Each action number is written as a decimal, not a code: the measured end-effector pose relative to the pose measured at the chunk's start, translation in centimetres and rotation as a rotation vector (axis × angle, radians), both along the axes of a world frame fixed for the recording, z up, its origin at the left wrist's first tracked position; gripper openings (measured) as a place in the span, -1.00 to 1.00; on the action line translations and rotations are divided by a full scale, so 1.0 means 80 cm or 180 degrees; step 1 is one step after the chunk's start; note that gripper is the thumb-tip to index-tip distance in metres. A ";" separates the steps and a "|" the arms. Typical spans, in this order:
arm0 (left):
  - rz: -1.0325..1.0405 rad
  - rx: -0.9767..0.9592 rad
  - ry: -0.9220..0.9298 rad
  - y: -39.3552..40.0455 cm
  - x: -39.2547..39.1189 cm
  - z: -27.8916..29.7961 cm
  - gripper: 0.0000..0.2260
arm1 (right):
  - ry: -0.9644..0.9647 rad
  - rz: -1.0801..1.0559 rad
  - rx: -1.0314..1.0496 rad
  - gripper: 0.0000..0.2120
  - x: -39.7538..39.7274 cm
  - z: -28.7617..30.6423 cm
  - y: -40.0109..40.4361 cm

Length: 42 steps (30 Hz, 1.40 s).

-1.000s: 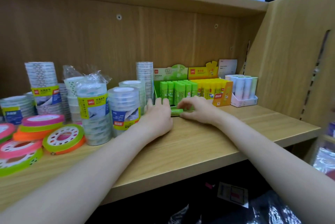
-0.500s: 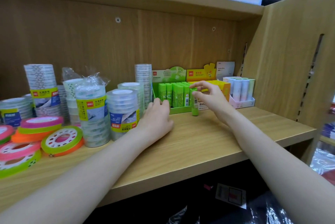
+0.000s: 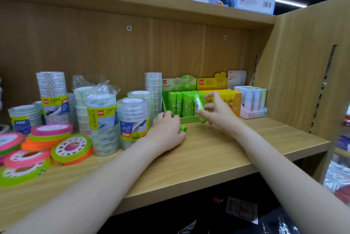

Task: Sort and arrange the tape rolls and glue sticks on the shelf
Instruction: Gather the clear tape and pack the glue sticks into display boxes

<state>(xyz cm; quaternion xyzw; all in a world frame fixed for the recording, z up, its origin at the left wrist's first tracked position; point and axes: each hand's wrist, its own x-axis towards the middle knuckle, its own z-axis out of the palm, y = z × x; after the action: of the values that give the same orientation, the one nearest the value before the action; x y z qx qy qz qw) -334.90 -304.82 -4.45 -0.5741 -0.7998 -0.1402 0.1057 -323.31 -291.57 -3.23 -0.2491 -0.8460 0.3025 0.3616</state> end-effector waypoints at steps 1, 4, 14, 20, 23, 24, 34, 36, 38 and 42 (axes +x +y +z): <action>-0.0023 -0.0014 0.0004 0.001 0.000 0.000 -0.69 | 0.0132 0.0002 0.0089 -0.72 0.000 0.002 -0.003; -0.0067 -0.0068 0.0034 0.002 -0.001 0.000 -0.71 | 0.0391 -0.0074 0.0673 -0.78 -0.003 0.008 -0.008; 0.0145 -0.0299 0.0043 0.007 -0.002 0.005 -0.66 | -0.0040 -0.0233 0.1526 -0.66 -0.070 0.041 -0.005; 0.0232 -0.0322 0.0140 0.009 -0.003 0.002 -0.70 | -0.0315 -0.0540 0.1570 -0.74 -0.077 0.030 0.009; 0.0212 -0.0291 0.0195 0.010 -0.004 0.002 -0.72 | -0.0442 -0.0685 0.1659 -0.80 -0.075 0.032 0.008; 0.0211 -0.0278 0.0220 0.010 -0.004 0.003 -0.73 | -0.0574 -0.0756 0.1787 -0.80 -0.075 0.034 0.009; 0.0245 -0.0022 0.0207 0.009 -0.005 0.004 -0.71 | 0.0118 -0.0677 0.1965 -0.67 -0.038 0.010 0.015; 0.0209 0.0062 0.0128 0.010 -0.006 0.004 -0.71 | 0.0218 -0.0243 0.1721 -0.82 -0.021 0.007 0.010; 0.0137 0.0111 0.0037 0.010 -0.006 0.004 -0.73 | -0.0498 0.0296 0.1400 -0.87 -0.010 0.001 -0.003; 0.0114 0.0280 -0.0080 0.009 -0.005 0.004 -0.75 | -0.1114 0.0354 0.1129 -0.82 -0.002 -0.006 0.001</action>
<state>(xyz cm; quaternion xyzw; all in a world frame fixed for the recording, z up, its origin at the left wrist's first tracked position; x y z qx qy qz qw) -335.31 -304.08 -4.10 -0.5527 -0.8042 -0.1805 0.1233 -323.50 -291.49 -3.69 -0.1834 -0.9479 0.1211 0.2305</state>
